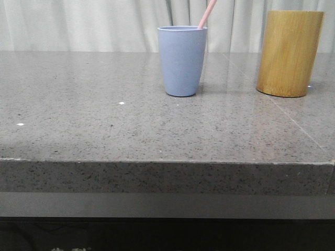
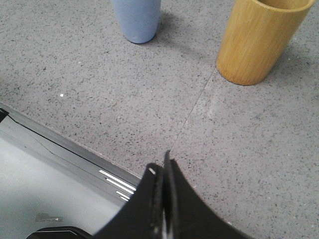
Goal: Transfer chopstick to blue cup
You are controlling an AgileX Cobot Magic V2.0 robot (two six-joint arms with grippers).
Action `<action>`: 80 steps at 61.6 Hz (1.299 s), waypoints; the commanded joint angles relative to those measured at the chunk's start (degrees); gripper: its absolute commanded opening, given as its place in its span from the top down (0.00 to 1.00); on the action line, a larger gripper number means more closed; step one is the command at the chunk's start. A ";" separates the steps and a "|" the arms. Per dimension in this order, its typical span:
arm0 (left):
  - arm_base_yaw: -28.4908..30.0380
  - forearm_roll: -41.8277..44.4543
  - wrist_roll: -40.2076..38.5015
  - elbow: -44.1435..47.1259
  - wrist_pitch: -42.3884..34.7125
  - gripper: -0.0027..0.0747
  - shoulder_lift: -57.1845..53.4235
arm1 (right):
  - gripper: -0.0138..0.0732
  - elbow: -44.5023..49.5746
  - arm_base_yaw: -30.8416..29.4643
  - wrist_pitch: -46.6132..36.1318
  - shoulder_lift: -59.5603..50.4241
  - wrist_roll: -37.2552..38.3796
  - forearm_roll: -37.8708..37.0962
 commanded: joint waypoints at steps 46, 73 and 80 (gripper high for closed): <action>23.35 2.45 -0.64 39.19 -37.54 0.99 -39.10 | 0.92 -1.42 -0.41 -4.14 -0.12 0.01 -0.16; 28.15 -0.78 -0.64 52.09 -42.76 0.99 -48.76 | 0.92 -1.42 -0.41 -4.13 -0.12 0.01 -0.16; 28.15 -0.78 -0.64 52.09 -42.75 0.99 -48.63 | 0.92 -1.42 -0.41 -4.13 -0.12 0.01 -0.16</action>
